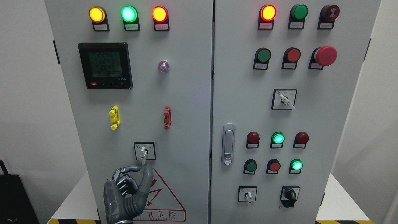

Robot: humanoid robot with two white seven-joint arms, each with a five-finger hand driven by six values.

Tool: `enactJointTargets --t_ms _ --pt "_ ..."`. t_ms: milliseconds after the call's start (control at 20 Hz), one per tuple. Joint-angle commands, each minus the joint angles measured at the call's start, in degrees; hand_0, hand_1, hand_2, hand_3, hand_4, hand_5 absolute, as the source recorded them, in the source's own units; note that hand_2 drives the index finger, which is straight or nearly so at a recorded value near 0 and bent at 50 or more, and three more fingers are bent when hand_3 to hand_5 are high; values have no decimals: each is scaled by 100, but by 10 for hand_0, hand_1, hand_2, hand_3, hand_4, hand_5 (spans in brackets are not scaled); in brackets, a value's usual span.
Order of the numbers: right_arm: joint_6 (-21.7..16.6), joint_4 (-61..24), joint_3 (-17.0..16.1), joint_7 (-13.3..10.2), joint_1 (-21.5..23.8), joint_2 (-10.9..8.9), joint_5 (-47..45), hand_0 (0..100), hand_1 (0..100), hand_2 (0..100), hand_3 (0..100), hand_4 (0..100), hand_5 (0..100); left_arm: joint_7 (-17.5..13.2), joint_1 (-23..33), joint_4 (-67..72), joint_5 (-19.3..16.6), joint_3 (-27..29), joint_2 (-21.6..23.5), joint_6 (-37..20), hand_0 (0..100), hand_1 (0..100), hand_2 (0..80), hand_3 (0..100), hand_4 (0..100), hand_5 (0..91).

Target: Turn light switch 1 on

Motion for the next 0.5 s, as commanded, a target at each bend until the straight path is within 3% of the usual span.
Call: enactJointTargets --t_ms 0,451 --pt "-3 0 5 -1 0 -7 0 0 0 0 0 0 0 16 -63 8 -13 83 -13 9 0 576 509 1000 1000 873" --pt "-3 0 5 -1 0 -7 0 0 0 0 0 0 0 16 -292 17 -13 83 -57 140 55 618 524 1000 1000 873"
